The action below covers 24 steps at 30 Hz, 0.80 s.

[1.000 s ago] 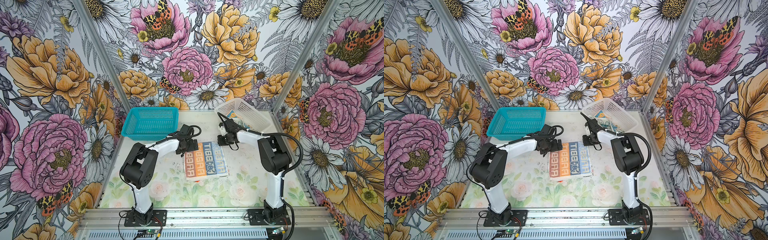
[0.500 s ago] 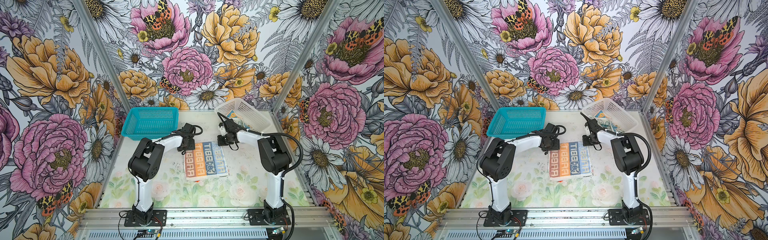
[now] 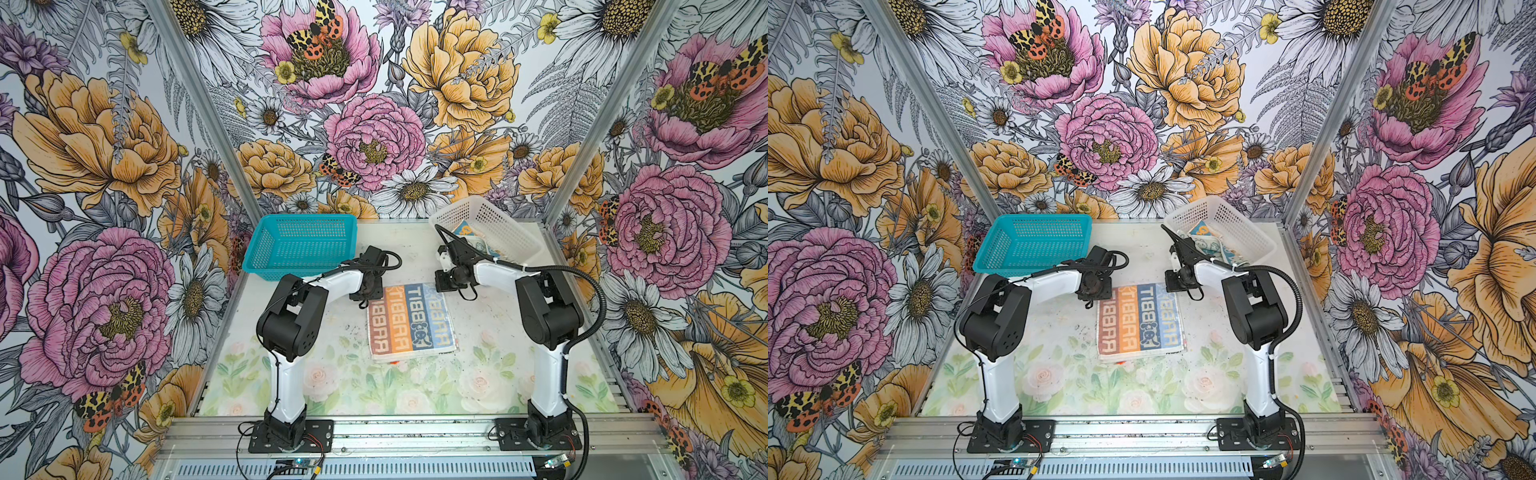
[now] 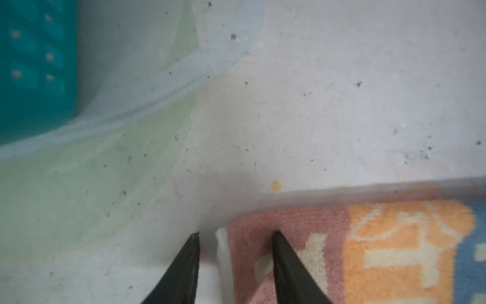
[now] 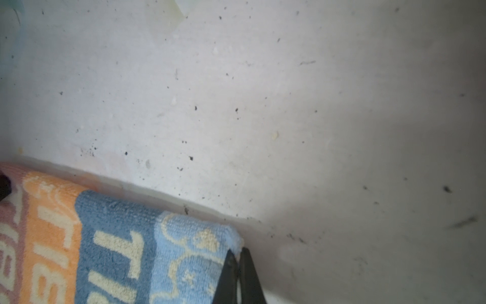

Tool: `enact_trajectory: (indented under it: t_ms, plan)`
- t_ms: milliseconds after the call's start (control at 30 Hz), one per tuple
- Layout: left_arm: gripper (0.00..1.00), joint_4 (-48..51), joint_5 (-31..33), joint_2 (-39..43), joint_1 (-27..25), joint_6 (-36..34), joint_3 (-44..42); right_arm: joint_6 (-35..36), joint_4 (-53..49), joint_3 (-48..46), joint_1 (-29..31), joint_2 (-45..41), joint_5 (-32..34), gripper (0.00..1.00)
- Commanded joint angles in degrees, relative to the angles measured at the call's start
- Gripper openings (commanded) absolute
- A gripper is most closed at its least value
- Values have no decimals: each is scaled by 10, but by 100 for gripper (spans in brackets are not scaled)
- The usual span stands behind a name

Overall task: Fold and stack the towels
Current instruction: 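Fold the grasped near edge over toward the far edge with both grippers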

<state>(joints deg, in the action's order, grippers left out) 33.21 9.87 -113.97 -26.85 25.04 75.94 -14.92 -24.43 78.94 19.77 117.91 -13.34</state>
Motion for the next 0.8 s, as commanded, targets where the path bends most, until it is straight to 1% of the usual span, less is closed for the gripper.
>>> enact_trajectory:
  t_ms: [0, 100, 200, 367, 467, 533, 633, 767]
  plan:
    - [39, 7, 17, -21, 1, -9, 10, 3, 2, 2, -5, 7, -7, 0]
    - [36, 6, 17, -26, 1, -11, 10, 4, 2, 1, -5, 5, -8, 0]
    - [27, 6, 17, -30, 1, -14, 12, 5, 2, 2, -5, 5, -9, 0]
    - [25, 7, 17, -26, 7, -21, 11, 5, 1, 2, -6, 4, -8, 0]
    - [19, 8, 17, -23, 13, -26, 12, 6, 1, 3, -8, 3, -10, 0]
    - [18, 8, 17, -19, 16, -30, 13, 5, 2, 4, -9, 1, -13, 0]
    - [11, 7, 17, -14, 17, -38, 20, 3, 2, 6, -12, -9, -14, 0]
    - [0, 5, 17, 1, 15, -44, 28, -4, 1, 4, -17, -36, -24, 0]
